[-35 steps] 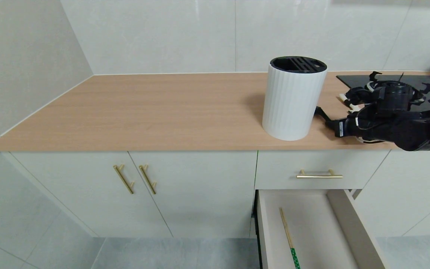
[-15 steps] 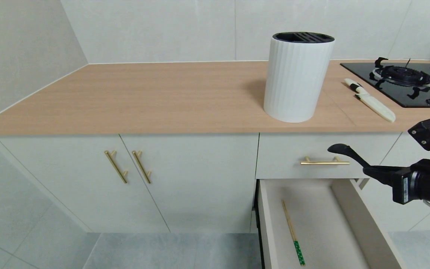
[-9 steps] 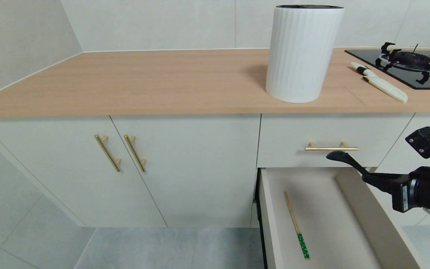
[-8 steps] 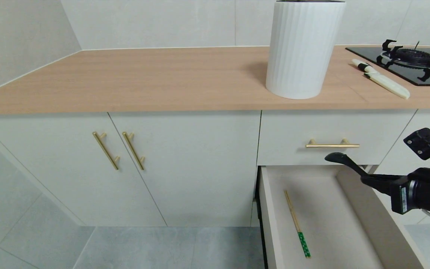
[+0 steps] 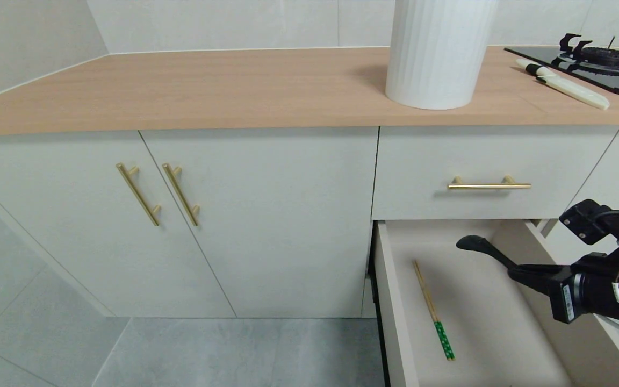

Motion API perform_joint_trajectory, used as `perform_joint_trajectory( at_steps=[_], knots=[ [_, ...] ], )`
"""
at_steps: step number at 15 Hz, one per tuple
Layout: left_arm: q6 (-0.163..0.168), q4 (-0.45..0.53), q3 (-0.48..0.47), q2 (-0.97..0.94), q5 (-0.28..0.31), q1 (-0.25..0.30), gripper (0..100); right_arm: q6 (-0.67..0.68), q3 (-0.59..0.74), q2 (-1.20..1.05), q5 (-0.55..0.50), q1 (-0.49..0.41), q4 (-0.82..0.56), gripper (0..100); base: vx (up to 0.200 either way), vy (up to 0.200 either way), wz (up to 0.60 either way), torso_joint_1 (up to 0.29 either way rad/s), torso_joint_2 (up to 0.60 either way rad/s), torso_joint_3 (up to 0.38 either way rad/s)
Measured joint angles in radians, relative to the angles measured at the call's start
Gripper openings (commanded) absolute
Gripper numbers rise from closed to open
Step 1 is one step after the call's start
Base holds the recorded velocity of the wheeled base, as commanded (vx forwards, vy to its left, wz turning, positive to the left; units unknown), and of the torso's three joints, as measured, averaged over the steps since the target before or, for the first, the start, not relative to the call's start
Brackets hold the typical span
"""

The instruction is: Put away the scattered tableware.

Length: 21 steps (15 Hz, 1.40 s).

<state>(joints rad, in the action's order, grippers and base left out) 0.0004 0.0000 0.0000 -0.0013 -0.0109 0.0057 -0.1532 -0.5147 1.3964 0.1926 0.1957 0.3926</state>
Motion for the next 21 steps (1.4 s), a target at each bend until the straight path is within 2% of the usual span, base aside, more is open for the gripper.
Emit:
perform_joint_trajectory(
  at_steps=[7,10,14,17,21],
  knots=[
    [0.0,0.0,0.0,0.0,0.0,0.0,100,0.0,-0.003,0.112,-0.003,0.008,0.007,0,0.0,0.0,0.0,0.0,0.0,0.0],
    [0.0,0.0,0.0,0.0,0.0,0.0,100,0.086,-0.046,0.231,-0.017,0.008,0.051,0,0.0,0.0,0.0,0.0,0.0,0.0],
    [0.0,0.0,0.0,0.0,0.0,0.0,100,0.139,-0.076,0.418,-0.109,0.005,0.191,0,0.0,0.0,0.0,0.0,0.0,0.0],
    [0.0,0.0,0.0,0.0,0.0,0.0,100,0.147,-0.07,0.55,-0.136,0.003,0.316,0,0.0,0.0,0.0,0.0,0.0,0.0],
    [0.0,0.0,0.0,0.0,0.0,0.0,100,0.151,-0.067,0.658,-0.164,-0.001,0.348,0,0.0,0.0,0.0,0.0,0.0,0.0]
  ],
)
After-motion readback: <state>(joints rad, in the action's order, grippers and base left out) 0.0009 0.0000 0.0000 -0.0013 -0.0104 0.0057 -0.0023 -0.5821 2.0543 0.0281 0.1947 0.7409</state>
